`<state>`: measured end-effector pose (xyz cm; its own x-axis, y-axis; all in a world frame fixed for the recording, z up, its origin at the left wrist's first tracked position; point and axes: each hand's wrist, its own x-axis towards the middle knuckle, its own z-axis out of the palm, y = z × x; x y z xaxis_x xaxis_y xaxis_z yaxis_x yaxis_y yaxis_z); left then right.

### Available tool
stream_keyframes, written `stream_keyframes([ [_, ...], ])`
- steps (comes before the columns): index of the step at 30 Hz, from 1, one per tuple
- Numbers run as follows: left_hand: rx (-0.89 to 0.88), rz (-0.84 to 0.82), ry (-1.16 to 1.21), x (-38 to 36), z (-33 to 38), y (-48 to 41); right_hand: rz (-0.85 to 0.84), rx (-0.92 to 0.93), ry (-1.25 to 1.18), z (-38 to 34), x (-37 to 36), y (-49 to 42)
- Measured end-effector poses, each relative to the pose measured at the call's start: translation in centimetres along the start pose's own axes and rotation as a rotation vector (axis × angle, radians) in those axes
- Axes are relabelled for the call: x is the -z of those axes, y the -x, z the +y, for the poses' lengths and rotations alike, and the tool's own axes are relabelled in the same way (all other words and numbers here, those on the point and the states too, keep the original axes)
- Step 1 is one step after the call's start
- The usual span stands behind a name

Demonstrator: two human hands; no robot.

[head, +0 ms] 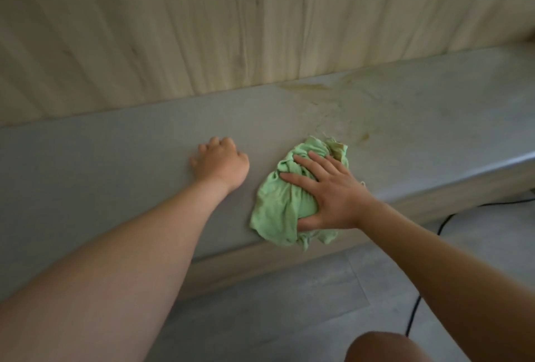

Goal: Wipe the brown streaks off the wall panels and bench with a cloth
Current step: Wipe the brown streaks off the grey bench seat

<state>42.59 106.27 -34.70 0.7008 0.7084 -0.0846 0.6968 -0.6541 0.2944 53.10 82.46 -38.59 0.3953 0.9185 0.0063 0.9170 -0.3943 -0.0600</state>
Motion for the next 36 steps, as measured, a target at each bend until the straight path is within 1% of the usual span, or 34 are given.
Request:
stream_keyframes([
  [4,0.006,0.036,-0.017,-0.5,0.7,-2.3,0.017,-0.295,-0.109,-0.5,0.1,-4.9],
  [5,0.016,0.043,-0.027,-0.6,0.7,-2.9,0.016,-0.341,-0.127,-0.3,0.1,-6.8],
  [9,-0.014,0.061,-0.095,-1.3,0.2,-5.0,-0.025,-0.452,-0.121,1.9,0.6,-13.3],
  [13,-0.001,0.015,-0.144,-3.2,-0.3,-6.5,-0.015,-0.557,-0.105,5.9,0.8,-18.3],
  [18,-0.027,0.144,-0.189,-4.9,-0.3,-6.0,-0.020,-0.785,-0.130,10.6,1.7,-25.3],
  [20,-0.032,0.181,-0.195,-5.3,-0.4,-6.0,-0.016,-0.884,-0.131,10.5,1.9,-27.8],
  [22,-0.029,0.190,-0.204,-5.5,-0.5,-6.2,-0.016,-0.928,-0.138,9.0,1.7,-30.1],
  [24,-0.033,0.206,-0.216,-5.6,-0.4,-6.2,-0.003,-0.909,-0.160,6.5,1.4,-31.7],
  [26,-0.039,0.228,-0.222,-5.6,-0.4,-6.1,0.064,-0.810,-0.155,3.9,1.1,-32.6],
  [28,-0.037,0.221,-0.216,-5.6,-0.4,-6.1,0.108,-0.573,-0.164,2.2,1.0,-32.6],
  [30,-0.032,0.207,-0.214,-5.6,-0.4,-6.1,0.081,-0.285,-0.206,2.4,1.2,-31.8],
  [32,-0.026,0.197,-0.220,-5.5,-0.4,-6.2,0.025,-0.088,-0.265,4.4,1.9,-30.6],
  [33,-0.020,0.193,-0.221,-5.5,-0.4,-6.2,0.016,-0.047,-0.279,5.8,2.0,-30.0],
  [34,-0.018,0.194,-0.219,-5.4,-0.4,-6.2,0.017,-0.052,-0.256,7.4,2.0,-29.5],
  [36,-0.019,0.200,-0.214,-5.4,-0.4,-6.1,0.009,-0.187,-0.129,10.5,2.0,-28.6],
])
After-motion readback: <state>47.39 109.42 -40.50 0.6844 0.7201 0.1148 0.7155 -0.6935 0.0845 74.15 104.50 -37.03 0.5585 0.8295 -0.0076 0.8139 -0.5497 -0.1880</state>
